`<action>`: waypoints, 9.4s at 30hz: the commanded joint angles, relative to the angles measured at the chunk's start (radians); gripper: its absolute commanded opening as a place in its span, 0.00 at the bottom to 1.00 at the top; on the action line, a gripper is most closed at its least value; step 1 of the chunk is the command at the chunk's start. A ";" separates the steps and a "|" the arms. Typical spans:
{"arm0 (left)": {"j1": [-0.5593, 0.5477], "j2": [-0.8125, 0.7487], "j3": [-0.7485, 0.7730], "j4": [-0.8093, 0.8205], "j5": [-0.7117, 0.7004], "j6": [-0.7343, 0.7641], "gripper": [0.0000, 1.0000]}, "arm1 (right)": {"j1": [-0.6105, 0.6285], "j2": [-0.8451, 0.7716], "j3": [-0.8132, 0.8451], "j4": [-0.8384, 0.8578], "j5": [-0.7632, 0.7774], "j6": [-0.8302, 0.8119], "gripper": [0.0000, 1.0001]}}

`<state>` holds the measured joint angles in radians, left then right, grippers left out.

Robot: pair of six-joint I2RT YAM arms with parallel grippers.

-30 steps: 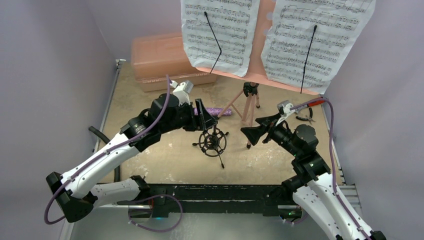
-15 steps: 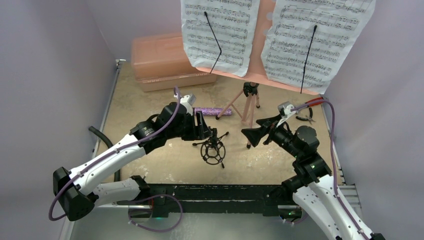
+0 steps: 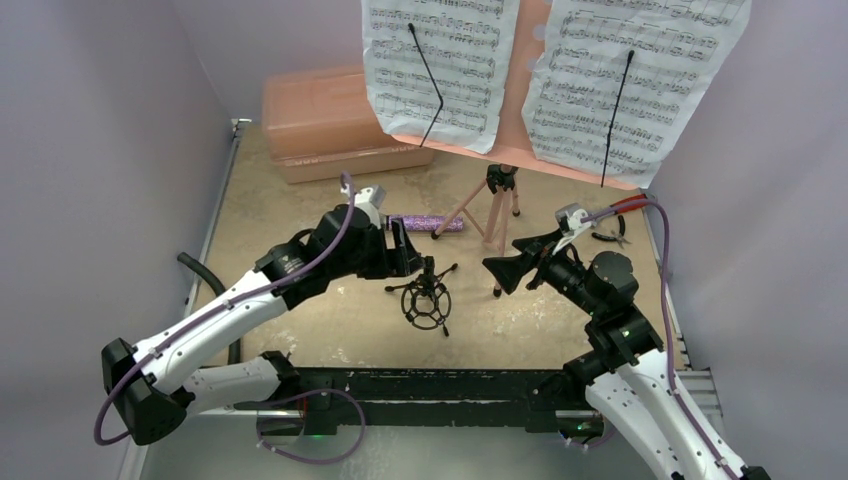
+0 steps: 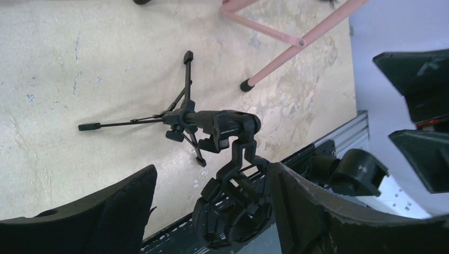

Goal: Set up the instrument practice props

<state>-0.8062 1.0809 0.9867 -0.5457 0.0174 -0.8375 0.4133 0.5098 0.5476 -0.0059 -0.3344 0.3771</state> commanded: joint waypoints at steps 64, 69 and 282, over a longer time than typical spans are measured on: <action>0.410 0.748 0.233 0.200 0.033 -0.800 0.84 | -0.001 -0.055 -0.002 -0.043 0.080 -0.030 0.98; 0.411 0.845 0.291 0.132 0.074 -0.948 0.75 | 0.000 -0.035 0.013 -0.047 0.100 -0.037 0.98; -0.214 -0.078 0.250 -0.068 0.708 1.545 0.00 | -0.001 0.012 0.027 0.019 0.020 -0.073 0.98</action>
<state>-1.0168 1.0256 1.2449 -0.7048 0.7063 0.7002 0.4133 0.5331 0.5568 0.0013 -0.3065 0.2993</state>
